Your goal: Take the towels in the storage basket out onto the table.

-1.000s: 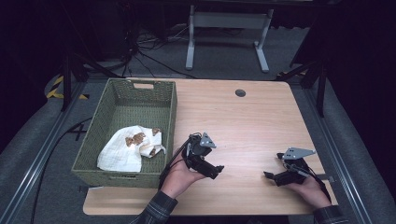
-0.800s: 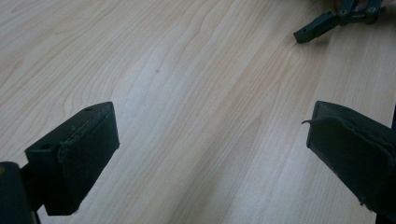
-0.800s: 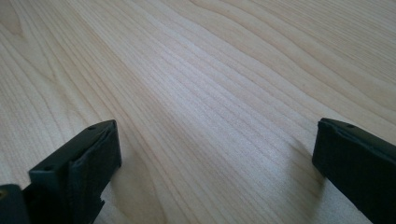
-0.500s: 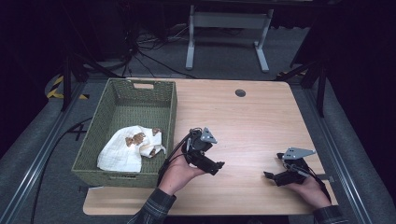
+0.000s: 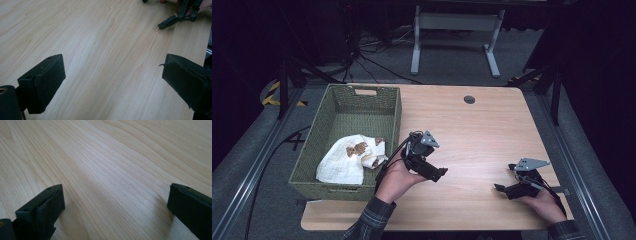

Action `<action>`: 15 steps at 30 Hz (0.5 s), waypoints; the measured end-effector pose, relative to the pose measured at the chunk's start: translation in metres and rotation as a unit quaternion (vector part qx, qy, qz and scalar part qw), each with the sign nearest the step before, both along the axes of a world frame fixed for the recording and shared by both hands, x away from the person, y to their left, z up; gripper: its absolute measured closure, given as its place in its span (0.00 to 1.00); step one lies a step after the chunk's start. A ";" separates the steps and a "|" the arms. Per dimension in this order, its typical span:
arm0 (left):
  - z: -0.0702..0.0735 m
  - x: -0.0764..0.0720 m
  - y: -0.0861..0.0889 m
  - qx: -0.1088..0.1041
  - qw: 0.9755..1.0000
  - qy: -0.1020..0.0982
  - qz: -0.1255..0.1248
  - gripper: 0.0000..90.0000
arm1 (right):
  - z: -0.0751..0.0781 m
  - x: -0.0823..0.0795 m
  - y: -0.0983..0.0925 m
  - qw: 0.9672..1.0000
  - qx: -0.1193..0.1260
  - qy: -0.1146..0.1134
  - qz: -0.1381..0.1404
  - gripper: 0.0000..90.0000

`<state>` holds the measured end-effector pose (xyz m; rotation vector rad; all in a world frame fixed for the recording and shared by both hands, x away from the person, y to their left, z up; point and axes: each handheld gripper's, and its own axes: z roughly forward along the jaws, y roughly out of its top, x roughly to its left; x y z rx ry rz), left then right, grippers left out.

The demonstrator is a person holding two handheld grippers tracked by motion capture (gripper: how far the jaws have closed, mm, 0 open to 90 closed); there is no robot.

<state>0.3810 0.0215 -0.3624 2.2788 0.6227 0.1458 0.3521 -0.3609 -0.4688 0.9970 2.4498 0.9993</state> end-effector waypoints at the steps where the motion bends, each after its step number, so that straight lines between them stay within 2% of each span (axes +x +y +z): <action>1: 0.001 0.001 0.001 0.000 1.000 0.001 0.000 0.06 | 0.000 0.000 0.000 1.000 0.000 0.000 0.000 0.02; 4: 0.005 0.004 0.006 -0.005 1.000 0.004 0.006 0.06 | 0.000 0.000 0.000 1.000 0.000 0.000 0.000 0.02; 6: 0.009 0.006 0.011 0.000 1.000 0.007 0.006 0.06 | 0.000 0.000 0.000 1.000 0.000 0.000 0.000 0.02; 15: 0.020 0.013 0.033 -0.002 1.000 0.004 0.020 0.07 | 0.000 0.000 0.000 1.000 0.000 0.000 0.000 0.02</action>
